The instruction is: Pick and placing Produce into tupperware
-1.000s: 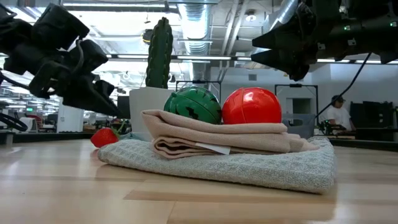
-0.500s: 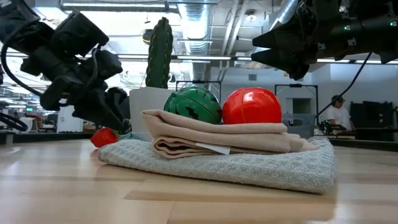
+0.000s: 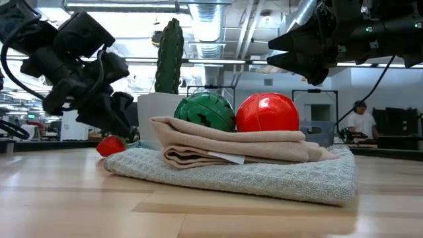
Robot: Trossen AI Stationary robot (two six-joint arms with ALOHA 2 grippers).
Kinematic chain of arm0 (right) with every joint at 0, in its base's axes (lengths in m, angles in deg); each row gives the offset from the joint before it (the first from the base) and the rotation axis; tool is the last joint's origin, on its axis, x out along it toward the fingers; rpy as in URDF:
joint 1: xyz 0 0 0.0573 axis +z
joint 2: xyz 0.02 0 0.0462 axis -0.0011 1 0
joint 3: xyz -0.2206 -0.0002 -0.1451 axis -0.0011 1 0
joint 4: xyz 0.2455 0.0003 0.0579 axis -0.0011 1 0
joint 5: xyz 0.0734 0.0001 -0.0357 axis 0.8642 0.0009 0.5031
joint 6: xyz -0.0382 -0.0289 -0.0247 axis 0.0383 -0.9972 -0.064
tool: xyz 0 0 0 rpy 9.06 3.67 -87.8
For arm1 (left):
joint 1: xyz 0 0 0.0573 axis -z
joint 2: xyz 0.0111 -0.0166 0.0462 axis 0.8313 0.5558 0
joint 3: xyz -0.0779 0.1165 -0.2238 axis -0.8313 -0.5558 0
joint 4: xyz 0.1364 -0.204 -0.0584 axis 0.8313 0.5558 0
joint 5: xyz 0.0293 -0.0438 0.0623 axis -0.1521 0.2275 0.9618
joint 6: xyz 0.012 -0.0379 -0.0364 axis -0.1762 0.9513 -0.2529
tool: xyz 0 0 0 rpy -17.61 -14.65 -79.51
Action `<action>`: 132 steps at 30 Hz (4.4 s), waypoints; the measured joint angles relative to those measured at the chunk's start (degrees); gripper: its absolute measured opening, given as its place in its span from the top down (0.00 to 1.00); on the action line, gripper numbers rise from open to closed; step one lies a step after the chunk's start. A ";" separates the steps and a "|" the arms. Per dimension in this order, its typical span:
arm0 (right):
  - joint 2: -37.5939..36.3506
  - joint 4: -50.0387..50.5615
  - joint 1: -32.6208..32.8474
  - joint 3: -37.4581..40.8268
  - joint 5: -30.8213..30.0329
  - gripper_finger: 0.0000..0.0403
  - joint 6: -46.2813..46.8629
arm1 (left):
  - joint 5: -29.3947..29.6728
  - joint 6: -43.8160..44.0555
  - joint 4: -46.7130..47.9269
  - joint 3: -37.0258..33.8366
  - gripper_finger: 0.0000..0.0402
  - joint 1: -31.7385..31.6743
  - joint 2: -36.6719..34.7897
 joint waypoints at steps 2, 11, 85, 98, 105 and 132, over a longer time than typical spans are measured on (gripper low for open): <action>0.00 -0.02 0.00 0.00 0.00 0.37 0.00 | 0.02 0.00 0.60 -0.02 0.76 0.00 0.00; 0.00 -0.05 0.00 0.00 -0.02 0.37 0.00 | -1.32 1.67 -0.20 0.44 0.98 -0.12 -0.03; 0.00 0.66 1.40 -0.04 -0.22 0.37 1.99 | 3.36 -10.70 -3.59 18.68 0.55 -7.85 13.93; 0.11 1.30 1.58 -0.04 -0.23 0.37 2.58 | -0.05 -9.09 2.02 28.53 0.55 -7.65 23.08; 0.13 1.71 2.49 -0.04 -0.26 0.37 3.04 | -2.49 -2.59 13.25 28.85 0.55 -6.17 21.45; 0.17 1.81 2.59 0.00 -0.26 0.37 2.42 | 8.01 23.61 36.51 6.81 0.55 14.32 -21.36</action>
